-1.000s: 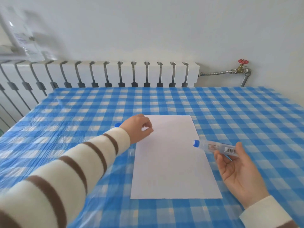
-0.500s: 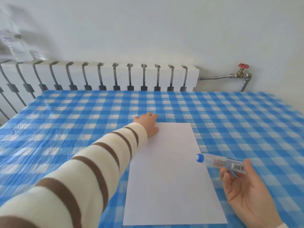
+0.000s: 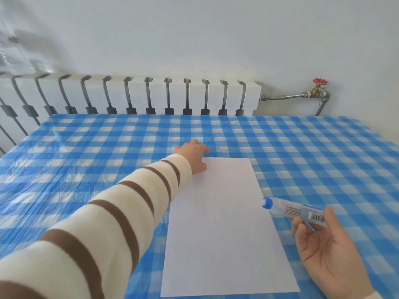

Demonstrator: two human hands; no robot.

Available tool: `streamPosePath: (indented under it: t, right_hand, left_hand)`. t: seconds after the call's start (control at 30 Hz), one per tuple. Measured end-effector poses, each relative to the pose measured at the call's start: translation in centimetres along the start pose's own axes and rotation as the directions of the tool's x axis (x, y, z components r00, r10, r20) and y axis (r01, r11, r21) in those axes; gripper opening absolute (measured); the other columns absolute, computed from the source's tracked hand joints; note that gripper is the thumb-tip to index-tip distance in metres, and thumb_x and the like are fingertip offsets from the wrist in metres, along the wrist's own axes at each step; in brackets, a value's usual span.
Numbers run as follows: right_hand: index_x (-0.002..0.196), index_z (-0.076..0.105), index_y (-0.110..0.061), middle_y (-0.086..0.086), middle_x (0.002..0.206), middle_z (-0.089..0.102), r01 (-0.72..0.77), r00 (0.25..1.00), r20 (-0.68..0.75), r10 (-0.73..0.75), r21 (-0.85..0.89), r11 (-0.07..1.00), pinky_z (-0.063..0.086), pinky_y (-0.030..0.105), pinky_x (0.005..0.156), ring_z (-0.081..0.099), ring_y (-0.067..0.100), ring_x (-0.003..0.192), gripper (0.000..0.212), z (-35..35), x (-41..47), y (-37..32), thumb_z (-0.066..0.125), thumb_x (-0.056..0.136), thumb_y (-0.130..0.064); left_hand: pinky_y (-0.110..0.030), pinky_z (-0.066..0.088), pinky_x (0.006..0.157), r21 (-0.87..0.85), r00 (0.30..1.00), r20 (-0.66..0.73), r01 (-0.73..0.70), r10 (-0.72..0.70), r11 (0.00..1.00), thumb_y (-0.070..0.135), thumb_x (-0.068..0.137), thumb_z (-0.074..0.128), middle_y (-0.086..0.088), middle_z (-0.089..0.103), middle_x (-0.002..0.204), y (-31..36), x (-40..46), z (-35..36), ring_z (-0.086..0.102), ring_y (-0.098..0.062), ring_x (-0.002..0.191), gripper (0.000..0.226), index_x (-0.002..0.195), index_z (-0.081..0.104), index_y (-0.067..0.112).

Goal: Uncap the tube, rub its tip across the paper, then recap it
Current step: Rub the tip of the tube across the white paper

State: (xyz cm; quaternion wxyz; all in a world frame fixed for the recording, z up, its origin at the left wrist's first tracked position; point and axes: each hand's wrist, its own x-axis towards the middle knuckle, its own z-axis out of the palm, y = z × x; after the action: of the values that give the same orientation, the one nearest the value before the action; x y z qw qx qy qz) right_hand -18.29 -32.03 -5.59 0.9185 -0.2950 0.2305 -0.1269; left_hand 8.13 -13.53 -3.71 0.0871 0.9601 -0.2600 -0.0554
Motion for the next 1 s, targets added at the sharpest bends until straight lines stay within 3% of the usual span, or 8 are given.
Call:
streamPosePath:
  t: [0.13,0.3,0.4,0.47,0.57,0.67,0.83,1.0]
  right_hand:
    - [0.115,0.06,-0.011,0.02,0.104,0.07,-0.012,0.999,-0.03,0.013,0.024,1.0,0.056,0.018,0.049,0.07,0.015,0.065,0.072,0.2,-0.2,0.0,0.085,0.054,-0.04]
    - [0.127,0.056,-0.009,0.02,0.091,0.074,-0.019,0.999,-0.049,0.022,0.055,0.998,0.056,0.019,0.048,0.07,0.015,0.062,0.079,0.1,0.0,0.0,0.081,0.06,-0.041]
    - [0.115,0.06,-0.01,0.02,0.089,0.074,-0.016,0.999,-0.052,0.017,0.018,1.0,0.055,0.019,0.046,0.07,0.015,0.061,0.107,0.1,0.3,-0.2,0.099,0.02,-0.035]
    - [0.11,0.061,-0.011,0.02,0.092,0.073,-0.006,0.999,-0.048,0.007,0.005,1.0,0.055,0.019,0.046,0.07,0.015,0.061,0.111,-0.1,0.4,-0.2,0.099,0.009,-0.035]
    - [0.111,0.061,-0.01,0.021,0.095,0.072,-0.01,0.999,-0.043,0.01,0.01,1.0,0.056,0.019,0.047,0.069,0.015,0.061,0.091,0.0,0.3,-0.1,0.097,0.032,-0.035]
    - [0.114,0.059,-0.011,0.019,0.103,0.068,-0.013,1.0,-0.026,0.014,0.045,0.999,0.055,0.018,0.047,0.069,0.014,0.061,0.058,-0.2,0.3,-0.1,0.072,0.067,-0.043]
    - [0.095,0.065,-0.009,0.016,0.09,0.073,-0.002,1.0,-0.009,0.001,-0.032,0.999,0.056,0.019,0.048,0.07,0.015,0.062,0.074,-0.1,0.2,-0.1,0.096,0.033,-0.035]
    - [0.088,0.071,-0.009,0.012,0.085,0.074,0.006,1.0,0.03,-0.006,-0.01,1.0,0.056,0.021,0.048,0.07,0.014,0.061,0.043,-0.2,-0.1,0.1,0.075,0.061,-0.042]
  left_hand:
    - [-0.046,0.037,0.1,-0.093,0.998,0.04,0.045,-0.041,0.995,0.024,0.082,0.059,-0.001,0.048,0.122,-0.3,0.2,-0.3,0.05,-0.023,0.108,0.041,0.121,0.048,0.029]
    - [-0.041,0.043,0.095,-0.198,0.993,0.094,0.091,-0.074,0.976,0.021,0.081,0.061,-0.001,0.05,0.115,-0.7,0.7,-0.6,0.052,-0.021,0.098,0.032,0.11,0.05,0.028]
    - [-0.038,0.043,0.094,-0.177,0.993,0.103,0.083,-0.065,0.981,0.02,0.08,0.061,0.001,0.05,0.108,-0.4,1.1,-0.6,0.052,-0.021,0.098,0.028,0.106,0.052,0.027]
    - [-0.038,0.038,0.095,-0.112,0.994,0.096,0.058,-0.047,0.992,0.021,0.08,0.06,0.003,0.048,0.104,-0.2,1.3,-0.6,0.051,-0.021,0.099,0.026,0.105,0.054,0.027]
    - [-0.04,0.035,0.097,-0.072,0.996,0.083,0.044,-0.038,0.996,0.021,0.08,0.059,0.004,0.05,0.098,0.0,1.6,-0.6,0.047,-0.02,0.093,0.02,0.098,0.053,0.028]
    - [-0.038,0.035,0.092,-0.052,0.998,0.064,0.027,-0.024,0.998,0.02,0.079,0.056,0.002,0.053,0.093,0.1,1.5,-0.9,0.048,-0.02,0.088,0.013,0.089,0.05,0.026]
    - [-0.034,0.037,0.085,-0.117,0.999,0.037,0.0,0.005,0.993,0.02,0.083,0.051,0.002,0.055,0.081,0.4,0.6,-1.7,0.051,-0.02,0.079,0.003,0.083,0.052,0.023]
    - [-0.03,0.042,0.069,-0.256,0.999,-0.005,-0.043,0.043,0.966,0.016,0.083,0.05,0.001,0.054,0.081,0.4,-0.6,-3.1,0.051,-0.022,0.078,0.012,0.073,0.049,0.022]
